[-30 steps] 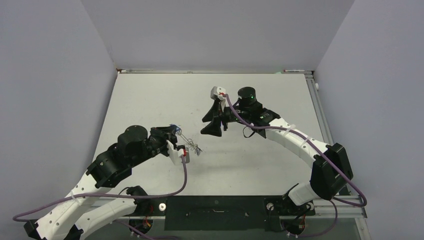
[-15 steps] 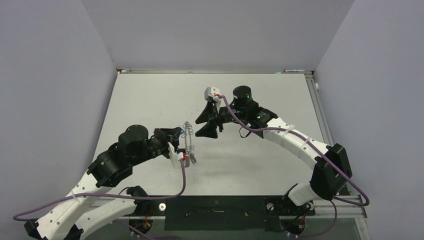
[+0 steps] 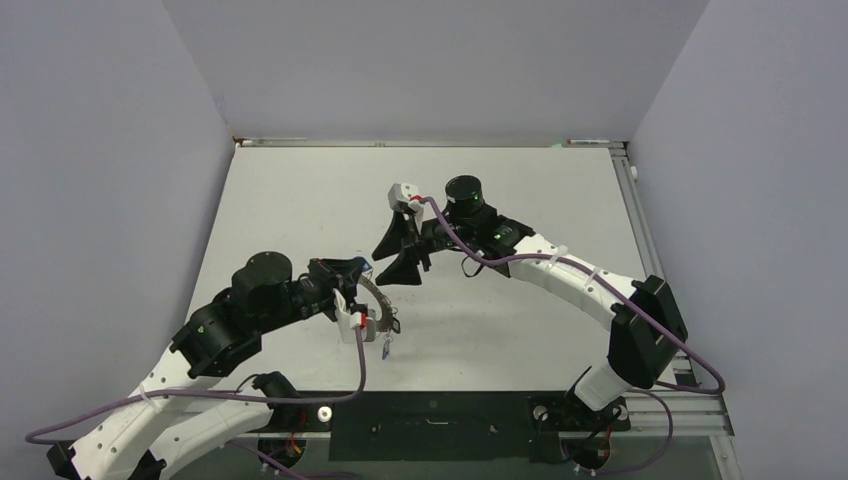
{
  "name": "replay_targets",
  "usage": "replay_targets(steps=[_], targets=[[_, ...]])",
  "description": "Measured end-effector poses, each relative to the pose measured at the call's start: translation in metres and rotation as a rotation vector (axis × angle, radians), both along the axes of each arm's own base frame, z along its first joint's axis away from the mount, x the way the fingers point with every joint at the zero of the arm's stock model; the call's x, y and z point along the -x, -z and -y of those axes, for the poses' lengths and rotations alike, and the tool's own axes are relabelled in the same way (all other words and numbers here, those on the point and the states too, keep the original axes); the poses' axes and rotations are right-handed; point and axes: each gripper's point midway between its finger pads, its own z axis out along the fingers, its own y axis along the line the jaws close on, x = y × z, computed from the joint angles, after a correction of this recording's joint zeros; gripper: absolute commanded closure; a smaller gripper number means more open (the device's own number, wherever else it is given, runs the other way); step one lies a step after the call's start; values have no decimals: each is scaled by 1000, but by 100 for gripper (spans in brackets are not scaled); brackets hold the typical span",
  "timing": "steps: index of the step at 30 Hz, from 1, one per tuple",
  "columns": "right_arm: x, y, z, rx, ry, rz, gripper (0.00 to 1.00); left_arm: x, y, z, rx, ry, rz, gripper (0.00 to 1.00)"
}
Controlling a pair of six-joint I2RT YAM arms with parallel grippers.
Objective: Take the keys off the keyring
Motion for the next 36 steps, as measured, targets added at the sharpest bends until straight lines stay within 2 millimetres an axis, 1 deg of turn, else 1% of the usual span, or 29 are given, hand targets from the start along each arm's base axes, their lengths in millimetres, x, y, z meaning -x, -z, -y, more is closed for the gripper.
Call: replay_targets(steps=[2,6,14,16,20,25,29,33,36], targets=[[4,1,-2,0,-15,-10,43,1,-1,0,4,6,1,100],[13,-4,-7,-18,-49,-14,45,4,-3,0,12,15,4,100],[21,-9,-9,-31,-81,-20,52,5,-4,0,16,17,6,100],[22,-10,-9,-33,-86,-21,56,5,-4,0,16,17,6,100],[23,-10,-9,-33,-89,-22,67,4,-4,0,15,17,6,100],[23,-10,-9,-32,-90,-27,73,4,-4,0,15,16,7,100],[24,-12,-9,-33,-88,-48,74,4,-3,-1,14,10,9,100],[25,-21,-10,-57,-93,-57,71,3,-2,-3,11,2,10,100],[27,-28,-11,-77,-102,-69,73,3,-1,-4,10,-1,11,100]])
